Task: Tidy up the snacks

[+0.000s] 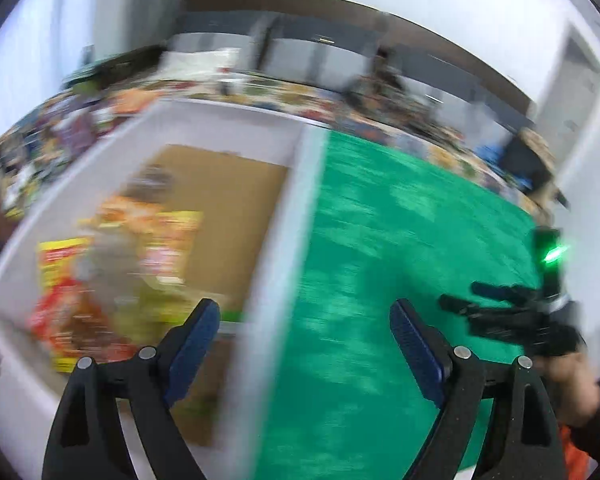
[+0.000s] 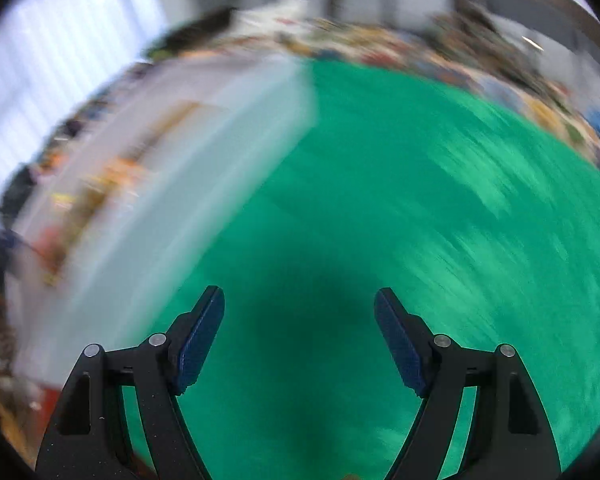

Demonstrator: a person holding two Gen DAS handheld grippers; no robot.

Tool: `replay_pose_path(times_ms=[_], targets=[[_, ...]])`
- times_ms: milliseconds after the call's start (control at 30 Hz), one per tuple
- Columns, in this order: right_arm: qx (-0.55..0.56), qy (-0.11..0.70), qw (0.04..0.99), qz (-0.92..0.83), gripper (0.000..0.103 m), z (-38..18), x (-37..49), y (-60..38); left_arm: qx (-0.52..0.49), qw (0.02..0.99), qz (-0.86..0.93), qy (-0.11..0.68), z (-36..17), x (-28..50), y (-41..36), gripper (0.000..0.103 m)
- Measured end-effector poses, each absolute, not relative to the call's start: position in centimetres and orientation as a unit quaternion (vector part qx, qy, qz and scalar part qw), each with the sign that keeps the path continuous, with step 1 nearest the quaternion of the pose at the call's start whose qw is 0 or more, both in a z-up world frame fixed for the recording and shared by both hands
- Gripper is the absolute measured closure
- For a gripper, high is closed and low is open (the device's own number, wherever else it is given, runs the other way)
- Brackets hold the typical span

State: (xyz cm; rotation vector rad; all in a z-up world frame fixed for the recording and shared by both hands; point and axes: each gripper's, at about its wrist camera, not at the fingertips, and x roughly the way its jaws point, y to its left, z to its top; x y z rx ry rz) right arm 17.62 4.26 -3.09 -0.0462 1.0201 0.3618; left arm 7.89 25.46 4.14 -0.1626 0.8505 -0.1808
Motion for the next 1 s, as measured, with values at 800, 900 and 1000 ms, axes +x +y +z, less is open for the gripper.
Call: replay_pose_path(times_ms=[800, 900, 1000], targets=[[0.043, 0.452, 0.891, -0.032, 0.022, -8.9, 12.5, -19.0, -0.025, 0.873, -0.143, 0.466, -8.0, 16.1, 1.8, 0.006], [0.045, 0.452, 0.890, -0.034, 0.022, -9.1, 12.8, -19.0, -0.024, 0.872, -0.130, 0.471, -9.0, 16.7, 1.5, 0.006], [0.045, 0.448, 0.892, -0.029, 0.022, -9.0, 12.9, -18.7, -0.002, 0.875, -0.105, 0.472, -9.7, 17.2, 1.4, 0.006]])
